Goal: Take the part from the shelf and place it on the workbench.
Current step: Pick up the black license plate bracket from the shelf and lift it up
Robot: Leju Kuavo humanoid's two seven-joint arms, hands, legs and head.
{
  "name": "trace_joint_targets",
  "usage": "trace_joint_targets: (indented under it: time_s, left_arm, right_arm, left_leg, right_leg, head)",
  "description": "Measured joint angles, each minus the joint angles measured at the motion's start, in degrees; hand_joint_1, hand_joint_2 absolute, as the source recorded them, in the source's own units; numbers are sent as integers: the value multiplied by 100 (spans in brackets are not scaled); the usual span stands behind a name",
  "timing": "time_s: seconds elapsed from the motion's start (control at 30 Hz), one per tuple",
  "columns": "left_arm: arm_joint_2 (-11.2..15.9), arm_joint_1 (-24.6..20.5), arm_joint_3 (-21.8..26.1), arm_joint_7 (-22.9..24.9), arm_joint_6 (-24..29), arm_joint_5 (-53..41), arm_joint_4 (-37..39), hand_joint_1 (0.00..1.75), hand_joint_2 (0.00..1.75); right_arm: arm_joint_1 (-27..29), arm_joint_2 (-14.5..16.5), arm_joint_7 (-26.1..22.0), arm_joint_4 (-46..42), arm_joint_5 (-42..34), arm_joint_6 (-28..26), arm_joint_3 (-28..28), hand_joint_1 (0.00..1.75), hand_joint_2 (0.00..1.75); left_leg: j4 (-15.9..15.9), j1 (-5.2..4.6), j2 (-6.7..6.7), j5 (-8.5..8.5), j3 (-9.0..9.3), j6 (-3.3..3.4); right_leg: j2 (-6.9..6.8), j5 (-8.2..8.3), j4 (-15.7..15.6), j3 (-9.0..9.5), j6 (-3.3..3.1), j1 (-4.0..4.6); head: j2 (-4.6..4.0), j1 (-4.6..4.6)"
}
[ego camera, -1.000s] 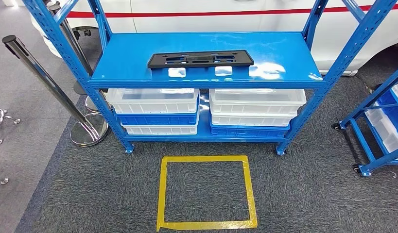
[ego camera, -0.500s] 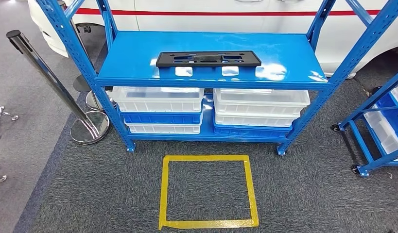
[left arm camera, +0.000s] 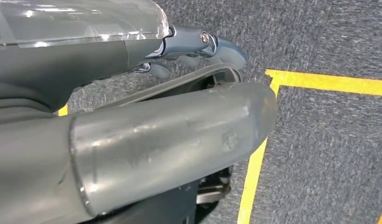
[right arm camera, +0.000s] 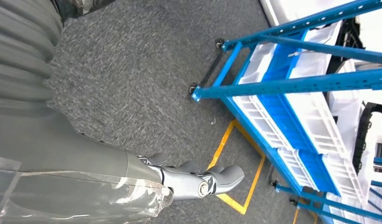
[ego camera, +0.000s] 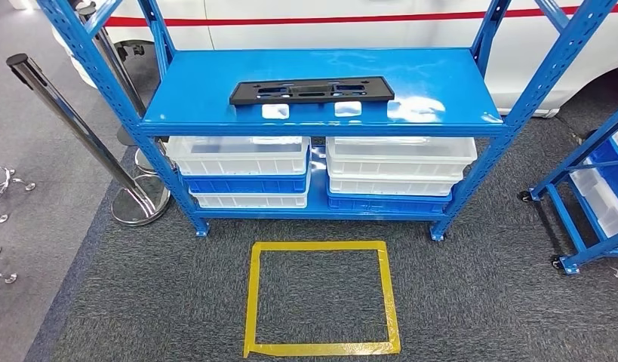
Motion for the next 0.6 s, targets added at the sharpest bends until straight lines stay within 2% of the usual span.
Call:
trace_joint_targets:
  time_s: [0.03,0.1,0.13,0.17,0.27,0.33,0.37,0.43,0.47,0.5,0.53,0.6]
  left_arm:
    - [0,1,-1,1,-2,-4,1,0,0]
    - [5,-5,-8,2,2,-14,1,0,0]
    - [10,-10,-13,-4,19,-14,1,0,0]
    - [17,-15,-16,-16,45,-14,1,0,0]
    - [29,-7,-20,-62,133,-13,1,0,0]
    - [31,-3,-21,-79,155,-13,1,0,0]
    - [31,-7,-22,-84,158,-12,1,0,0]
    - [31,-13,-22,-86,160,-12,2,0,0]
    - [31,-12,-23,-85,165,-13,3,0,0]
    - [30,-9,-25,-84,175,-19,5,0,0]
    - [29,-6,-27,-82,189,-29,8,0,0]
    - [23,-3,-35,-69,234,-52,19,0,0]
  right_arm:
    - [-1,-3,0,-15,-27,-8,15,0,131]
    - [-4,-17,0,-87,-111,-20,70,0,44]
    - [-6,-31,0,-131,-157,-23,101,0,0]
    - [-6,-45,1,-174,-206,-27,129,0,0]
    - [0,-139,25,-332,-334,-32,175,0,0]
    - [4,-233,50,-438,-377,-43,205,0,0]
    - [7,-284,58,-478,-386,-58,224,0,44]
    - [11,-354,59,-539,-390,-108,256,0,131]
    - [22,-374,57,-570,-389,-156,275,0,175]
    - [37,-386,56,-610,-388,-207,294,0,175]
    - [51,-398,64,-662,-387,-259,315,0,175]
    - [65,-439,105,-825,-394,-343,357,0,175]
  left_leg:
    - [-258,-10,-1,194,113,36]
    - [-1099,-59,-1,607,498,134]
    - [-1411,-86,0,710,637,169]
    - [-1594,-112,0,747,713,193]
    - [-1766,-133,2,795,767,235]
    - [-1930,-117,10,885,837,278]
    - [-1984,-105,15,917,860,290]
    - [-2001,-104,18,929,863,304]
    - [-1998,-102,18,926,861,302]
    - [-1991,-99,19,922,861,297]
    - [-1976,-94,18,912,861,285]
    - [-1910,-80,17,870,855,239]
  right_leg:
    - [2,-2,0,10,-3,10]
    - [5,-8,-1,21,-1,20]
    - [6,-5,-3,16,11,18]
    - [7,0,-6,5,29,10]
    - [4,28,-43,1,119,-40]
    - [6,-78,70,-42,156,-49]
    - [9,-222,286,-138,162,-50]
    - [13,-572,958,-461,186,-45]
    - [11,-670,1257,-605,205,-53]
    - [8,-662,1387,-672,225,-67]
    - [6,-548,1308,-636,245,-83]
    - [0,-174,681,-321,292,-119]
  head:
    - [0,0]
    - [0,1]
    - [0,0]
    - [0,1]
    - [0,2]
    - [0,3]
    - [0,5]
    - [0,7]
    - [0,10]
    - [0,10]
    - [0,10]
    - [0,9]
